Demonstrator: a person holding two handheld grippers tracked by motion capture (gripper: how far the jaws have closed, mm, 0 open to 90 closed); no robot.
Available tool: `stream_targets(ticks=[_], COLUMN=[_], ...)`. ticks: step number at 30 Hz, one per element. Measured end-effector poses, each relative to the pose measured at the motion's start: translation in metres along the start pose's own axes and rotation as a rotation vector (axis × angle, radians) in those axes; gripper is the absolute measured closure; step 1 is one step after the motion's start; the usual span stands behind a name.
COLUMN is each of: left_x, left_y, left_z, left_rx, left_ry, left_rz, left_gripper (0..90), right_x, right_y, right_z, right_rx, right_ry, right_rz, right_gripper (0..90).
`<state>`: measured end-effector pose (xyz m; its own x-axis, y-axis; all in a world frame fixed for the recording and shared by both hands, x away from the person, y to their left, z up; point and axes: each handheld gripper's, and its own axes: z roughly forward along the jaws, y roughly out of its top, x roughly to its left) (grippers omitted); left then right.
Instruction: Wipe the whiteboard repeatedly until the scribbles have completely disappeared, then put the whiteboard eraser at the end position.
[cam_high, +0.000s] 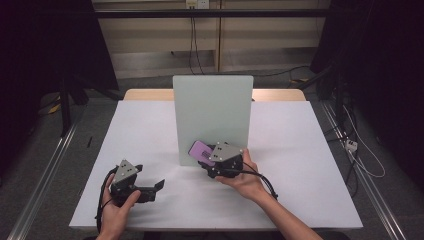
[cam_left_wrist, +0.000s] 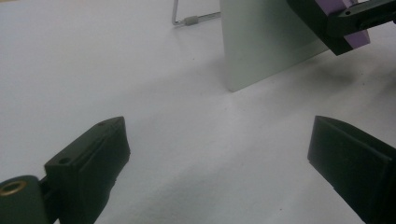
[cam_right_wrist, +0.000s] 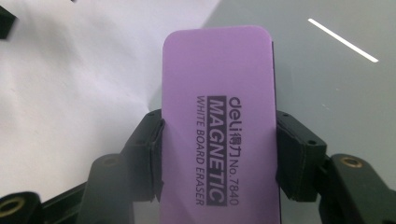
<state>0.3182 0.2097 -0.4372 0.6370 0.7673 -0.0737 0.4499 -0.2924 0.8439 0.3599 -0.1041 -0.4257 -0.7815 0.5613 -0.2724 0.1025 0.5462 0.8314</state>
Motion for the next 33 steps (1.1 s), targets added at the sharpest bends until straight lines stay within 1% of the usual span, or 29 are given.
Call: stream_targets(ticks=[1, 2, 5, 7, 8, 9, 10, 11, 12, 16, 18, 19, 22, 24, 26, 29, 30, 32, 33], left_x=[0.000, -0.001, 0.000, 0.000, 0.000, 0.000, -0.001, -0.001, -0.001, 0.000, 0.000, -0.001, 0.000, 0.000, -0.001, -0.001, -0.001, 0.000, -0.001], left_y=[0.000, 0.000, 0.000, -0.001, -0.001, -0.001, -0.001, -0.001, -0.001, -0.001, -0.001, -0.001, -0.001, -0.001, -0.001, -0.001, -0.001, -0.001, -0.001], left_z=[-0.001, -0.001, -0.002, -0.002, -0.003, -0.003, -0.003, -0.003, -0.003, -0.003, -0.003, -0.003, -0.002, -0.001, -0.001, -0.002, -0.002, -0.002, -0.002], left_rx=[0.001, -0.002, -0.001, -0.001, -0.001, -0.001, -0.004, -0.005, -0.004, 0.000, 0.001, 0.003, 0.001, 0.000, 0.002, 0.003, 0.002, 0.004, 0.001], left_ry=[0.003, 0.005, 0.006, 0.007, 0.008, 0.008, 0.007, 0.007, 0.007, 0.007, 0.007, 0.006, 0.007, 0.007, 0.004, 0.003, 0.004, 0.006, 0.005], left_rz=[0.000, -0.002, -0.004, -0.008, -0.003, -0.003, -0.003, -0.003, -0.004, -0.005, -0.004, -0.002, 0.000, -0.006, -0.007, 0.002, 0.001, -0.002, -0.004], left_gripper=[5.3, 5.3, 5.3, 5.3, 5.3, 5.3, 5.3, 5.3, 5.3, 5.3, 5.3, 5.3, 5.3, 5.3, 5.3, 5.3, 5.3, 5.3, 5.3], right_x=[0.000, -0.003, -0.006, -0.009, -0.011, -0.011, -0.014, -0.014, -0.017, -0.022, -0.023, -0.025, -0.027, -0.030, -0.032, -0.033, -0.034, -0.036, -0.037], right_y=[0.000, -0.003, -0.004, -0.003, -0.003, -0.003, -0.003, -0.003, -0.004, -0.004, -0.005, -0.004, -0.005, -0.006, -0.007, -0.007, -0.008, -0.008, -0.008], right_z=[0.000, -0.003, -0.006, -0.013, -0.016, -0.016, -0.022, -0.022, -0.027, -0.032, -0.034, -0.038, -0.041, -0.045, -0.046, -0.048, -0.051, -0.053, -0.054], right_rx=[0.000, -0.003, -0.006, -0.020, -0.025, -0.025, -0.039, -0.039, -0.041, -0.057, -0.056, -0.061, -0.061, -0.062, -0.062, -0.057, -0.054, -0.051, -0.051], right_ry=[0.000, -0.004, -0.008, -0.010, -0.005, -0.005, 0.000, 0.000, -0.010, -0.015, -0.017, -0.025, -0.031, -0.039, -0.038, -0.037, -0.034, -0.036, -0.034], right_rz=[0.000, 0.014, 0.025, 0.047, 0.064, 0.064, 0.095, 0.095, 0.099, 0.130, 0.124, 0.128, 0.134, 0.137, 0.142, 0.140, 0.152, 0.154, 0.168], right_gripper=[41.4, 41.4, 41.4, 41.4, 41.3, 41.3, 41.3, 41.3, 41.4, 41.4, 41.4, 41.4, 41.4, 41.4, 41.4, 41.4, 41.4, 41.4, 41.4])
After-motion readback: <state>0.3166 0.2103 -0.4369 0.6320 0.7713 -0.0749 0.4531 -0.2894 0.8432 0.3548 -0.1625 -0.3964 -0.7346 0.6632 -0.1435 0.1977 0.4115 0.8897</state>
